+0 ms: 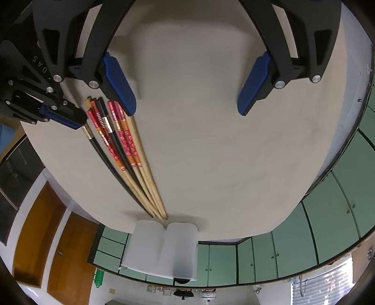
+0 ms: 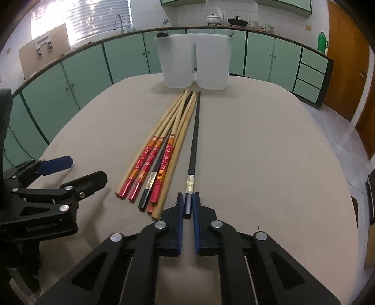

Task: Organize utensils
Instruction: 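Grasp the black chopstick with the right gripper, then lift the black chopstick with the right gripper while the left gripper grasps a wooden chopstick, then lower both chopsticks into the white holder and open both grippers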

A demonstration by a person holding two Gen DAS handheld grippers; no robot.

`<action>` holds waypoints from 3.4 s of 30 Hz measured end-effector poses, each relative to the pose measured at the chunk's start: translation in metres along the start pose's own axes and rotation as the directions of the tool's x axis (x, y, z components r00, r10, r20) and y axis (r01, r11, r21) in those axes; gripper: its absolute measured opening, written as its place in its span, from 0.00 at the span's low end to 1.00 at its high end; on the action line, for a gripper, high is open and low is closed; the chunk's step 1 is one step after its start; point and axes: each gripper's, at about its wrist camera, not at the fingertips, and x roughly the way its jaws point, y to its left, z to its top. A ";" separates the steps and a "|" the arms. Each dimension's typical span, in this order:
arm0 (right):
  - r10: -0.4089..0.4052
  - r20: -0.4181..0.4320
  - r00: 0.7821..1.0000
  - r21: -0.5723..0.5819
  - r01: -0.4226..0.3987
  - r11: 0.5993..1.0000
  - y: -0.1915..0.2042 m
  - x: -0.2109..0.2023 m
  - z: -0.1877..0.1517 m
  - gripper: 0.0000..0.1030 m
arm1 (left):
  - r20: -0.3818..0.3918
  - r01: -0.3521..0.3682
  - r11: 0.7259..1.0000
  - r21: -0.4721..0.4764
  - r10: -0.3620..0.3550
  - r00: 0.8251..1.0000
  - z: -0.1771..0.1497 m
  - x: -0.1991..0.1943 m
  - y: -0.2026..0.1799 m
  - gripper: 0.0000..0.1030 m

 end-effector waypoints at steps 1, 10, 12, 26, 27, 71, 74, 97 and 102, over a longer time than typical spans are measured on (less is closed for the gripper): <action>-0.007 0.002 1.000 0.016 0.007 1.000 -0.003 -0.001 0.000 0.07 | 0.001 0.005 1.000 0.003 -0.005 1.000 0.000 0.000 -0.002 0.83; -0.053 0.006 0.999 0.053 0.052 0.997 -0.020 -0.003 -0.001 0.06 | -0.019 0.003 0.999 0.041 -0.002 1.000 -0.001 0.010 -0.016 0.84; -0.055 0.005 0.998 0.050 0.054 0.997 -0.020 -0.002 -0.001 0.06 | -0.019 0.006 0.999 0.043 -0.005 1.000 -0.001 0.011 -0.018 0.84; -0.044 0.000 0.999 0.055 0.044 0.997 -0.020 -0.001 -0.001 0.07 | -0.025 -0.054 0.998 0.043 0.055 0.998 0.000 0.014 -0.012 0.79; -0.043 0.000 0.999 0.057 0.043 0.997 -0.019 -0.001 -0.001 0.07 | -0.023 -0.050 0.998 0.041 0.051 0.998 0.001 0.014 -0.012 0.76; -0.026 0.231 0.973 0.070 0.010 0.998 -0.033 -0.074 0.064 0.06 | 0.295 0.011 0.999 0.051 -0.026 0.955 0.055 -0.091 -0.014 0.06; -0.024 0.262 0.965 0.059 0.009 0.998 -0.034 -0.085 0.080 0.06 | 0.340 0.014 0.999 0.052 -0.030 0.940 0.071 -0.103 -0.012 0.06; 0.125 0.324 0.938 -0.073 -0.107 0.992 -0.041 -0.120 0.204 0.06 | 0.446 0.141 0.985 0.100 -0.171 0.878 0.173 -0.127 -0.011 0.06; 0.143 0.384 0.912 -0.094 -0.116 0.989 -0.043 -0.141 0.238 0.06 | 0.515 0.129 0.983 0.129 -0.177 0.839 0.201 -0.144 -0.020 0.06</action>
